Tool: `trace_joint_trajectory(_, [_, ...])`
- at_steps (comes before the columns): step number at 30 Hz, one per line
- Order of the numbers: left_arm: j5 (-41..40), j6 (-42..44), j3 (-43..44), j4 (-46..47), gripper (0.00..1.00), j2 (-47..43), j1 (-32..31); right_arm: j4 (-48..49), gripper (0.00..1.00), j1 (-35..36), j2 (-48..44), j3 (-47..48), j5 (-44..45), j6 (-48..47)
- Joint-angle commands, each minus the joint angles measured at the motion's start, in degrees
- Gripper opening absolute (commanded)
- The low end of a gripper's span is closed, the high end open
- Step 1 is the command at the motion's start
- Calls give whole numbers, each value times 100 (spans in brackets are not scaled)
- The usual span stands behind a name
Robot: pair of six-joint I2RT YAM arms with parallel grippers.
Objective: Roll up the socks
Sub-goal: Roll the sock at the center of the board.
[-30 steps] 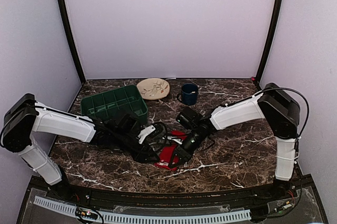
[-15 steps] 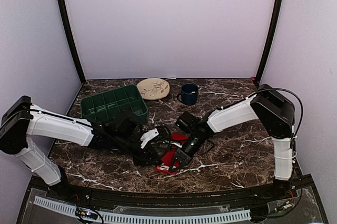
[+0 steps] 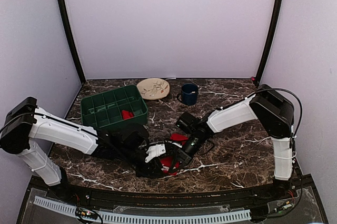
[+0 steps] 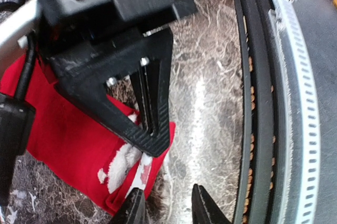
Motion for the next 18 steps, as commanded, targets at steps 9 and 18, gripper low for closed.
trace_joint_trajectory(9, [-959,792,76,46,33,303,-292,11,0,-36,79,-55,-132,22])
trace_joint_trajectory(18, [-1437,1066,79,216,31,487,-470,-3,0,-37,97,-44,-174,-7])
